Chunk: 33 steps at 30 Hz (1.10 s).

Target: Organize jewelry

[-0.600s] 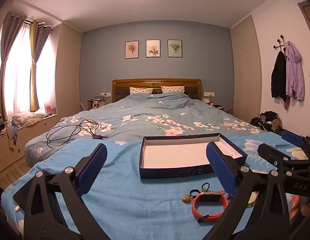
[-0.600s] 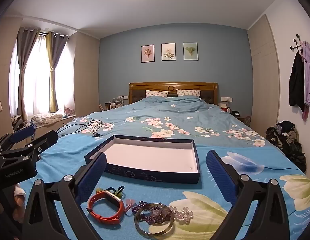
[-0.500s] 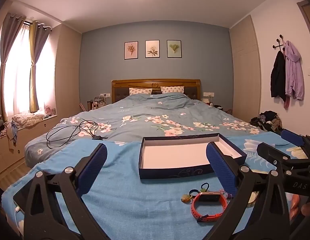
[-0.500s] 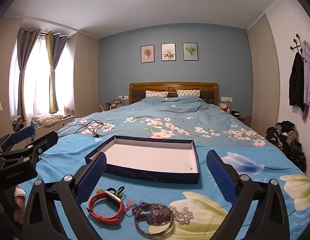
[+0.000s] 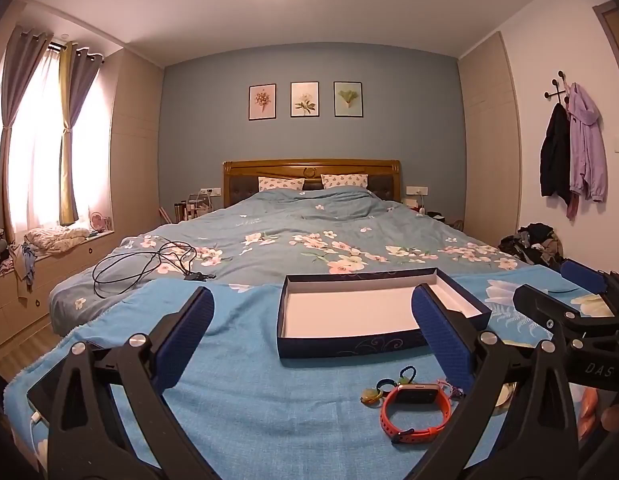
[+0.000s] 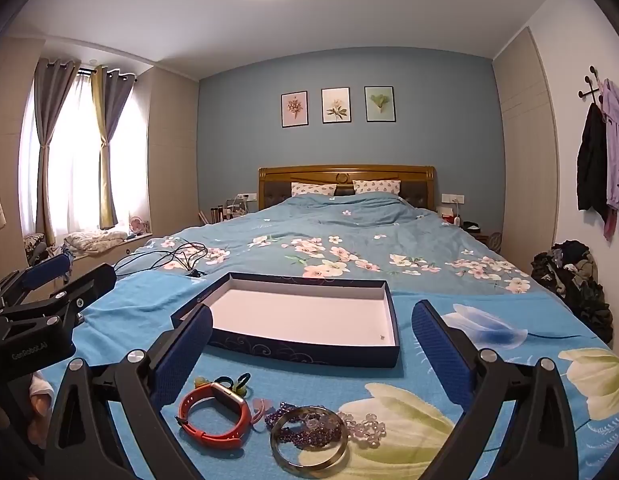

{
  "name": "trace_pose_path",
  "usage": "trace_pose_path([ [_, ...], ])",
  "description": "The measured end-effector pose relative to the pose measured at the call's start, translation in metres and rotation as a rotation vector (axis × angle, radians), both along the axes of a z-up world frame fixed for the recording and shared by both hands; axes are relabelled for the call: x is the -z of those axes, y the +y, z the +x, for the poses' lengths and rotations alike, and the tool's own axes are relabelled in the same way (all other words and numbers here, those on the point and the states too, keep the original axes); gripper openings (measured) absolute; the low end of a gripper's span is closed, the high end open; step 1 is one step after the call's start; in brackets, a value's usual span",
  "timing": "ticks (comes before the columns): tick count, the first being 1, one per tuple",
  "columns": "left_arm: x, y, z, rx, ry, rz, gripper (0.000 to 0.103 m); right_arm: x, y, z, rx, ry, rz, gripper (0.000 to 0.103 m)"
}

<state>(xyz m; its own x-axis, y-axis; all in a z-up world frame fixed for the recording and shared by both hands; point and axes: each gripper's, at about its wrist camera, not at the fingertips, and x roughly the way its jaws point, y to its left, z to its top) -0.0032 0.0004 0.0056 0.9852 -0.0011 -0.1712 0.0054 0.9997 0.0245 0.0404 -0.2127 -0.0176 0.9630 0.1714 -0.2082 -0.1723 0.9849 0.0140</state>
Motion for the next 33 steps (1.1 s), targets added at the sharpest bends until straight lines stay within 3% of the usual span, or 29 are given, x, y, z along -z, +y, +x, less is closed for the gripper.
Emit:
trace_pose_path([
  [33, 0.0032, -0.0029, -0.002, -0.006, -0.007, -0.004, 0.097, -0.0022, 0.0016, 0.0008, -0.002, -0.001, 0.004, 0.096],
])
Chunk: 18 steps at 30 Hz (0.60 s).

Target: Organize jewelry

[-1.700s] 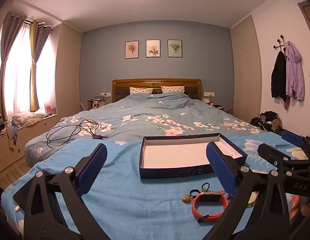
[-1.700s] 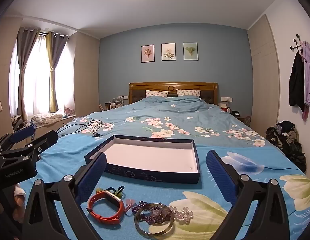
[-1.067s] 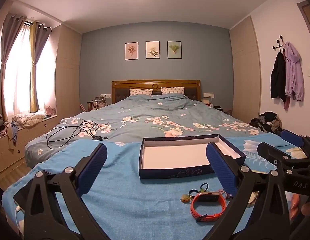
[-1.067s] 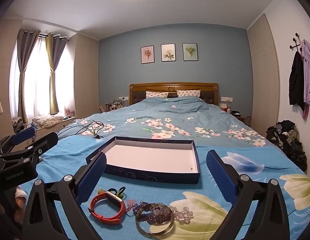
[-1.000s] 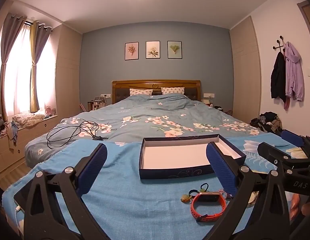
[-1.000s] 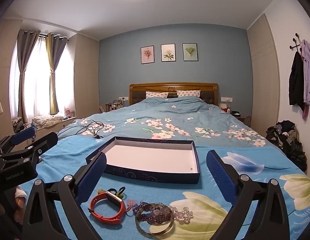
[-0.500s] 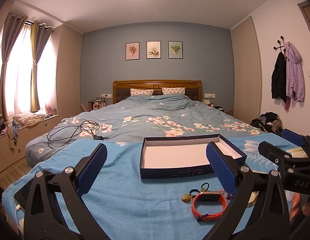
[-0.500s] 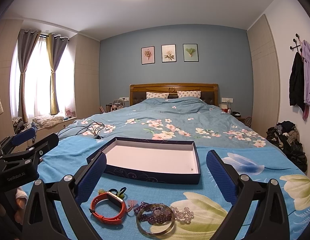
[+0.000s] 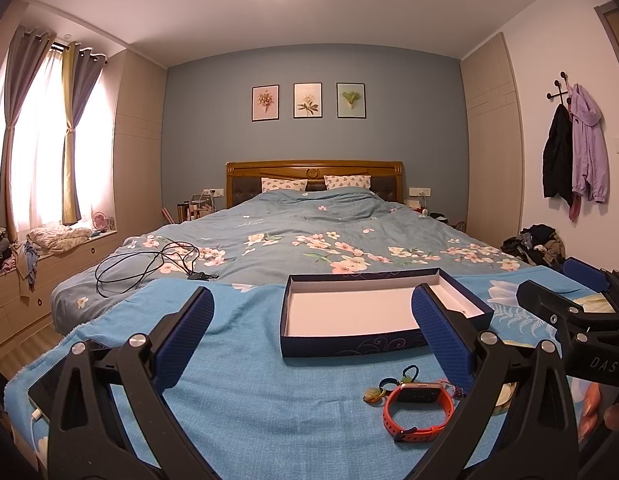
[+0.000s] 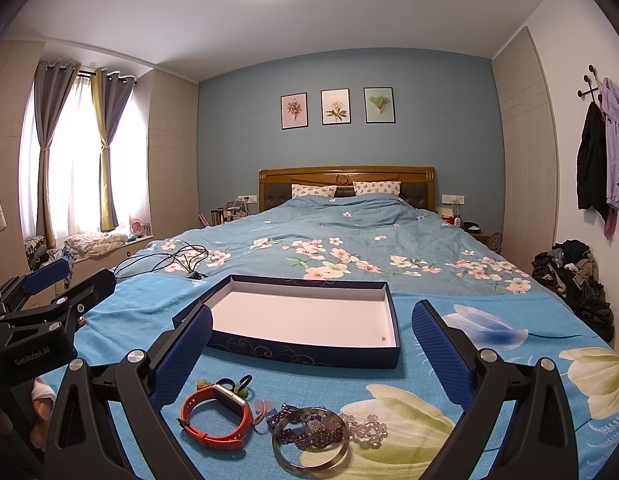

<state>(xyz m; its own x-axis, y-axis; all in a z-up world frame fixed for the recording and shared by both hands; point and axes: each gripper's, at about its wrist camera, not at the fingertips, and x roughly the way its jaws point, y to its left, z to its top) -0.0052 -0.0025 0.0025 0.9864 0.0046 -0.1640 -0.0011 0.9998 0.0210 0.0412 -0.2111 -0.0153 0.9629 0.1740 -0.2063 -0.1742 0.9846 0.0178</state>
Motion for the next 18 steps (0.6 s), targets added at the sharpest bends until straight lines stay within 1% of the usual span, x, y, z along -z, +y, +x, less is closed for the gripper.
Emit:
trace_pose_path([
  [18, 0.0039, 0.0006, -0.0012, 0.0, 0.003, 0.001, 0.097, 0.002, -0.0021, 0.0008, 0.0, 0.002, 0.012, 0.096],
])
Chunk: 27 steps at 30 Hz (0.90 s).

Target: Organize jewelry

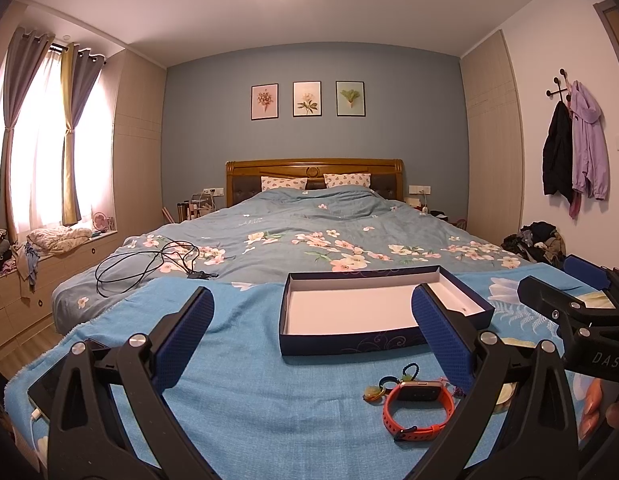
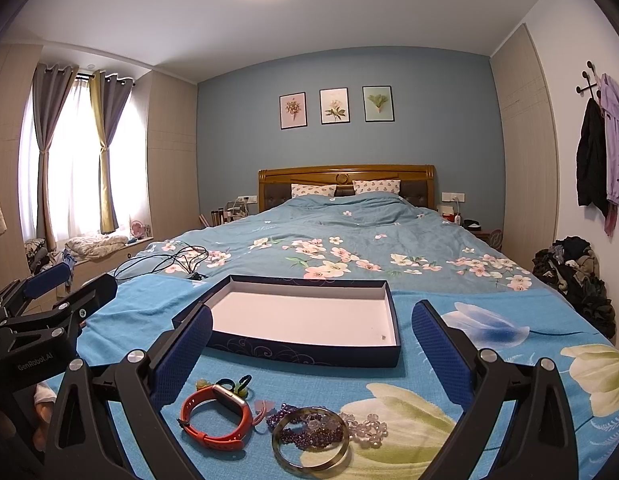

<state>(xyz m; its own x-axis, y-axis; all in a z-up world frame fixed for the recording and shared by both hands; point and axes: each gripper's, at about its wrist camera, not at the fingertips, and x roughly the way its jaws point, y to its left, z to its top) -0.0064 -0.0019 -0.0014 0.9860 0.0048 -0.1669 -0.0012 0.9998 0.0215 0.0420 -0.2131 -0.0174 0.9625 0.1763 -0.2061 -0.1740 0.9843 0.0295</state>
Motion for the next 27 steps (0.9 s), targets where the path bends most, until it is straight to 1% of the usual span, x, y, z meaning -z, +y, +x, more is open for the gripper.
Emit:
trace_pose_path([
  [27, 0.0019, -0.0009, 0.0021, -0.001, 0.006, 0.002, 0.097, 0.0023, -0.0011, 0.0012, 0.002, 0.008, 0.005, 0.096],
])
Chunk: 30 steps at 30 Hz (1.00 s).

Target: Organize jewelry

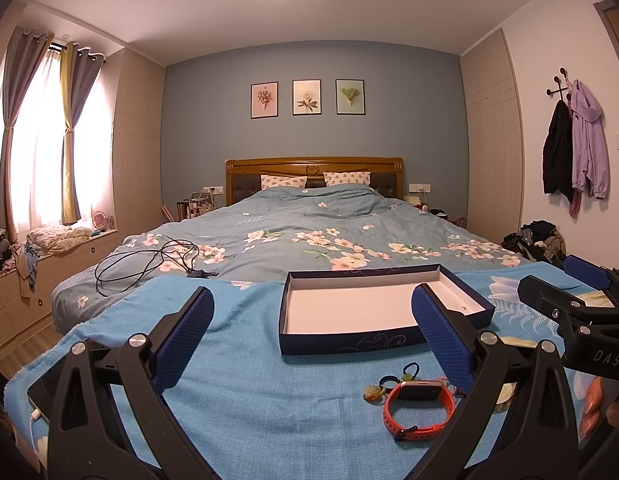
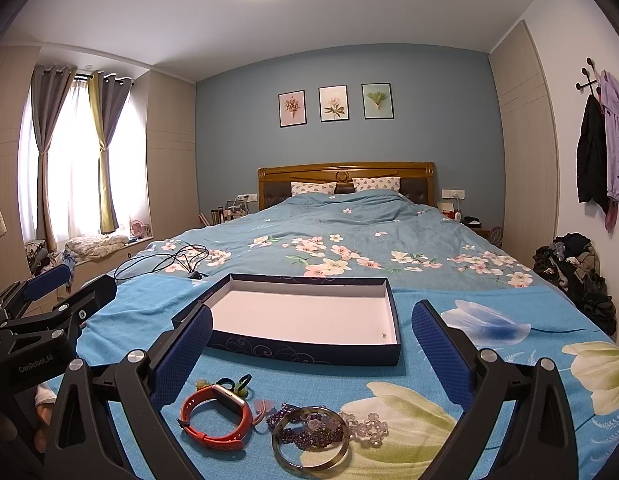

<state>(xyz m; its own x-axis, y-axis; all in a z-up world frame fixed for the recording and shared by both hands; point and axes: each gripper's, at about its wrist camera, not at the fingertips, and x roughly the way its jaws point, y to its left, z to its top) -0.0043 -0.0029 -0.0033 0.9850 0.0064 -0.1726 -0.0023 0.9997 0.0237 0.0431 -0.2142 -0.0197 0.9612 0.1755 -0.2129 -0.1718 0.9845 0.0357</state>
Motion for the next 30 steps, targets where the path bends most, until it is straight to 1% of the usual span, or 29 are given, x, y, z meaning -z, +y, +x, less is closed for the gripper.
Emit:
trace_pose_path([
  [30, 0.0033, 0.0021, 0.0026, 0.009, 0.017, 0.002, 0.097, 0.0008, 0.0011, 0.001, -0.004, 0.008, 0.003, 0.096],
])
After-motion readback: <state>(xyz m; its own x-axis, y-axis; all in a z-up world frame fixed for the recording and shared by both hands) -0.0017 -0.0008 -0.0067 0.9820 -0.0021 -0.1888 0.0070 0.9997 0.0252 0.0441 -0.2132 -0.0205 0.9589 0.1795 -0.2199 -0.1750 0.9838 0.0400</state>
